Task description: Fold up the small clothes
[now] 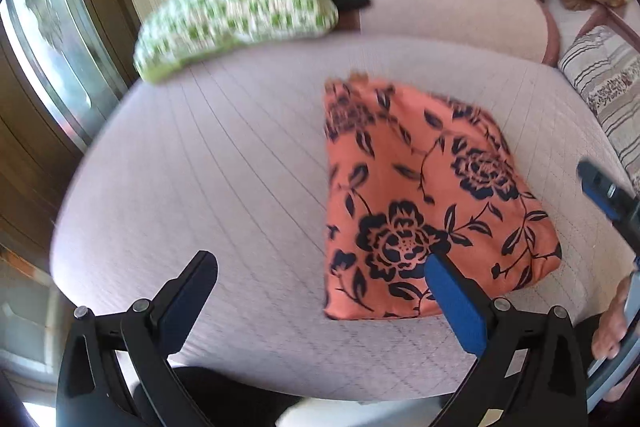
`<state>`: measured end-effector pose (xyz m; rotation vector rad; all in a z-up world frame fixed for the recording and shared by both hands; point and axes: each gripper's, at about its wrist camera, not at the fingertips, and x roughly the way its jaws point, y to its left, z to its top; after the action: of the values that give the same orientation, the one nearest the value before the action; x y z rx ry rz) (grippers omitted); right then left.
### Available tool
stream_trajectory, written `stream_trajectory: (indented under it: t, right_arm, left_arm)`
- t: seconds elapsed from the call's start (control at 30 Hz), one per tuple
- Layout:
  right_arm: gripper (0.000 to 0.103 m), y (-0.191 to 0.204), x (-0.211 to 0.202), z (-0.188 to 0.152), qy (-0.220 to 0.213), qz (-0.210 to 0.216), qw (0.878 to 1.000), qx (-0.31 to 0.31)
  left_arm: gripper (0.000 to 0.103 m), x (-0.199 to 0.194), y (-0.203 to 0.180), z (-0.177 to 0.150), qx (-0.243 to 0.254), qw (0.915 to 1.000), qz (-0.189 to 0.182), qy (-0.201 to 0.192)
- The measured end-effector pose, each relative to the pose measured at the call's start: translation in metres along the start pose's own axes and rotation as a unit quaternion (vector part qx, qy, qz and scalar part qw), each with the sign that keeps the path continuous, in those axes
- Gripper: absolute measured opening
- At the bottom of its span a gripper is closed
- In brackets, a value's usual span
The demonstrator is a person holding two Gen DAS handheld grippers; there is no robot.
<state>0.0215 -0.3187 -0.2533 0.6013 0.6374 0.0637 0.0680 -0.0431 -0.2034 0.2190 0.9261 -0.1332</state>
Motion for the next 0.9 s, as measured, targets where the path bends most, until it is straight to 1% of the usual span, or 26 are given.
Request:
stream_trajectory:
  t: [0.07, 0.13, 0.23, 0.33, 0.4, 0.43, 0.5, 0.6, 0.67, 0.7, 0.8, 0.9]
  right_arm:
    - [0.067, 0.003, -0.006, -0.011, 0.003, -0.025, 1.000, -0.008]
    - [0.067, 0.008, -0.013, -0.018, 0.003, -0.037, 0.999, -0.012]
    - [0.067, 0.027, -0.034, -0.024, -0.020, -0.048, 0.998, -0.041]
    - [0.067, 0.042, -0.058, -0.022, -0.031, -0.048, 0.997, -0.054]
    - [0.067, 0.055, -0.071, -0.014, -0.044, -0.070, 0.994, -0.069]
    - [0.067, 0.060, -0.079, -0.008, -0.050, -0.078, 0.993, -0.073]
    - [0.067, 0.069, -0.095, 0.002, -0.065, -0.077, 0.992, -0.075]
    - [0.068, 0.086, -0.115, 0.010, -0.087, -0.095, 0.988, -0.089]
    - [0.068, 0.097, -0.123, 0.012, -0.093, -0.100, 0.985, -0.103]
    - [0.069, 0.103, -0.125, 0.012, -0.090, -0.098, 0.985, -0.108]
    - [0.069, 0.118, -0.128, 0.010, -0.078, -0.094, 0.985, -0.118]
    - [0.069, 0.139, -0.131, 0.008, -0.079, -0.092, 0.982, -0.144]
  left_arm:
    - [0.103, -0.012, -0.002, 0.004, 0.015, 0.9995, 0.013, -0.025]
    - [0.103, -0.023, 0.002, 0.004, 0.021, 0.9988, 0.015, -0.042]
    - [0.103, -0.038, 0.001, 0.009, 0.023, 0.9978, 0.013, -0.060]
    - [0.103, -0.054, 0.000, 0.017, 0.013, 0.9961, 0.021, -0.084]
    - [0.103, -0.070, 0.004, 0.021, -0.001, 0.9943, 0.029, -0.102]
    - [0.103, -0.077, 0.007, 0.023, -0.011, 0.9928, 0.035, -0.114]
    - [0.103, -0.087, 0.011, 0.026, -0.024, 0.9896, 0.051, -0.133]
    - [0.103, -0.103, 0.018, 0.028, -0.035, 0.9816, 0.097, -0.161]
    - [0.103, -0.112, 0.023, 0.028, -0.038, 0.9768, 0.114, -0.177]
    - [0.103, -0.116, 0.026, 0.028, -0.041, 0.9757, 0.115, -0.182]
    - [0.103, -0.129, 0.039, 0.029, -0.056, 0.9755, 0.097, -0.190]
    - [0.103, -0.140, 0.050, 0.031, -0.068, 0.9747, 0.083, -0.196]
